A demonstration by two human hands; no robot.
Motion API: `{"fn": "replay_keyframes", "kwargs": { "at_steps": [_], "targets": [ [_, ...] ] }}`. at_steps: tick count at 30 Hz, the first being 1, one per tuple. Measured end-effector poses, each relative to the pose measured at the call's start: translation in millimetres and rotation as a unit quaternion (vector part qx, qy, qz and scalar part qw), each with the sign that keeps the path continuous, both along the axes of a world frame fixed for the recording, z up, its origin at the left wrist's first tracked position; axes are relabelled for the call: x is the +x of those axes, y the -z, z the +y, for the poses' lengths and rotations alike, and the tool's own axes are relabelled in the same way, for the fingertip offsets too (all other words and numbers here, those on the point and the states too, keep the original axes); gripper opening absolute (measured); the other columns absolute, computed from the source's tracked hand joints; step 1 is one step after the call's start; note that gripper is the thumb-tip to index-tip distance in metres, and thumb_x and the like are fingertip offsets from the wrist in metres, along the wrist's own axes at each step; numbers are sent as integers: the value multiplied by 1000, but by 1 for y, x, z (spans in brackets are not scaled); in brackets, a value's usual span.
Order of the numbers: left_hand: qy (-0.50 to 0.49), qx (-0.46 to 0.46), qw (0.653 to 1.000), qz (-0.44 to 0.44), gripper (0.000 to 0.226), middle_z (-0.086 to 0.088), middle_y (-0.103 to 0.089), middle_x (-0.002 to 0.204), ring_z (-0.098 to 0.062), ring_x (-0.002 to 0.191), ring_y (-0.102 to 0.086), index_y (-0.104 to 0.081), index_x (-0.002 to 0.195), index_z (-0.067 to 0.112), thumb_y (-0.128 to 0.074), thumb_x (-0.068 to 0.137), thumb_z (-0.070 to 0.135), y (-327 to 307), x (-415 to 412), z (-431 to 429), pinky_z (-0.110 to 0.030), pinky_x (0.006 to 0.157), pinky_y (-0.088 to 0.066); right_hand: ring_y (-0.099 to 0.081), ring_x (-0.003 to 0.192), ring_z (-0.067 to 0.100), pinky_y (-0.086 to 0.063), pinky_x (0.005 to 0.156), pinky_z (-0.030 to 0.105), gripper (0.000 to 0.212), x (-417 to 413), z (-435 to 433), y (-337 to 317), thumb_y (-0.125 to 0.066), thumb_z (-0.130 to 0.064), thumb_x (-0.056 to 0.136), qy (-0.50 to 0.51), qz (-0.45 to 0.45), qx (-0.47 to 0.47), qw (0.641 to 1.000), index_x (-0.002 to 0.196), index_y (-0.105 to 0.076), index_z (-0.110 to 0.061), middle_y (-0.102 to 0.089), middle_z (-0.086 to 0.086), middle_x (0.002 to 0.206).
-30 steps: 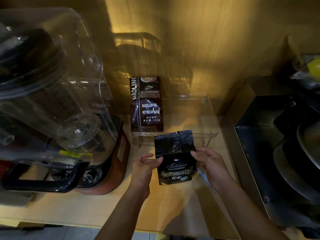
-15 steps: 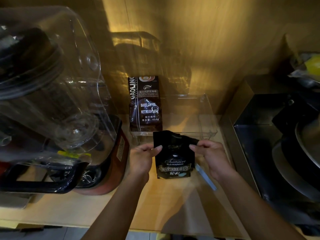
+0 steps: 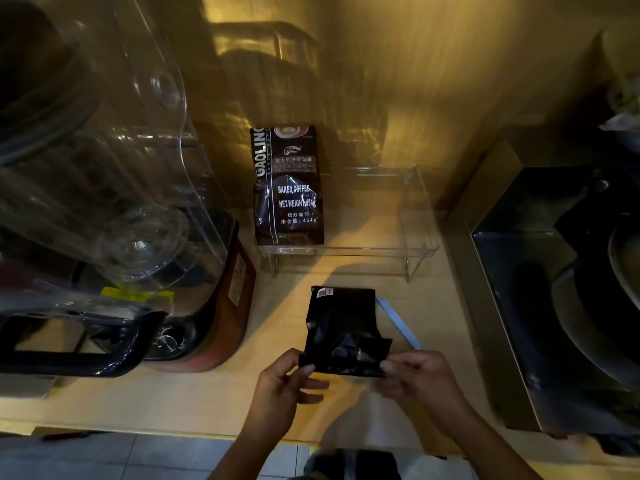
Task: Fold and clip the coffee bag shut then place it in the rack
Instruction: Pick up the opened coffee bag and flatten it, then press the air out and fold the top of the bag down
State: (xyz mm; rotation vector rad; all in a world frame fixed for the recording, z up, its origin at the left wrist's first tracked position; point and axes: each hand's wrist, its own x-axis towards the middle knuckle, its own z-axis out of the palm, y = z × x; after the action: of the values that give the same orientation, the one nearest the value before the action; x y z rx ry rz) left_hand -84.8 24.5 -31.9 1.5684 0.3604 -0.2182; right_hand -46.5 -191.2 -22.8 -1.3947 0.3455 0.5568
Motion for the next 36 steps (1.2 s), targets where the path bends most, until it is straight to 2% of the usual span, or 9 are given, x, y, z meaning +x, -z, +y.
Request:
{"fn": "replay_keyframes", "kwargs": {
  "at_steps": [4,8,10,13,16,20,27,32,36],
  "targets": [
    [-8,-91,996,-4,26,-6,-73,87,-22,88,-67,-62,69,7,-49,83,-10,1,-5,-7,-27,74,-57,-69,64,12,-55,57,19,25,-6,2,4,-60,20,69,-66,-31,-20,997,79,-72,0,-74,1,64],
    [45,-120,991,31,28,-6,-73,98,-25,93,-66,-57,60,8,-51,77,-13,-3,-1,-10,-34,75,-57,-67,52,10,-53,50,16,19,-6,3,9,-50,29,65,5,-63,-48,997,79,-62,23,-70,1,56],
    [-54,-145,984,86,30,-8,-66,99,-27,80,-67,-48,66,11,-44,79,-16,-4,6,-11,-42,68,-56,-66,48,13,-52,45,18,18,-5,4,9,-50,28,65,25,-54,-37,998,78,-62,23,-70,0,49],
    [-159,-120,964,179,26,-10,-57,91,-26,72,-64,-41,89,13,-66,79,12,-1,15,-10,-43,65,-56,-66,48,14,-52,44,19,18,-2,6,5,-52,26,66,15,-62,-42,997,76,-64,19,-70,1,50],
    [-24,-121,945,304,68,-12,-64,104,-25,93,-65,-45,114,4,-80,62,31,-5,25,-10,-43,74,-56,-67,52,11,-55,50,18,16,2,6,5,-55,25,66,2,-79,-59,995,74,-65,18,-71,-3,54],
    [64,-194,903,379,55,-18,-65,115,-33,105,-61,-57,112,3,-78,63,16,-8,49,-15,-48,86,-51,-67,57,7,-54,53,17,18,-1,7,7,-61,27,58,-28,-100,-65,992,72,-66,17,-67,7,67],
    [-45,-202,923,324,38,-25,-64,112,-36,89,-65,-57,110,-7,-68,74,1,-6,65,-33,-39,64,-54,-68,61,7,-55,59,16,29,4,6,5,-57,27,63,7,-128,-59,990,67,-71,2,-66,7,70],
    [-81,-243,927,273,24,-18,-68,95,-29,73,-70,-53,107,7,-50,91,24,-7,63,-28,-35,53,-58,-65,54,8,-52,52,15,30,11,9,-3,-54,22,69,52,-117,-66,990,68,-71,-3,-68,1,62],
    [-68,-168,971,154,36,-21,-68,88,-30,68,-70,-45,113,24,-30,93,-2,-7,46,-14,-37,56,-59,-57,42,5,-46,43,12,24,16,14,-4,-54,22,70,92,-97,-55,990,69,-67,1,-63,-4,46]
  ]
}}
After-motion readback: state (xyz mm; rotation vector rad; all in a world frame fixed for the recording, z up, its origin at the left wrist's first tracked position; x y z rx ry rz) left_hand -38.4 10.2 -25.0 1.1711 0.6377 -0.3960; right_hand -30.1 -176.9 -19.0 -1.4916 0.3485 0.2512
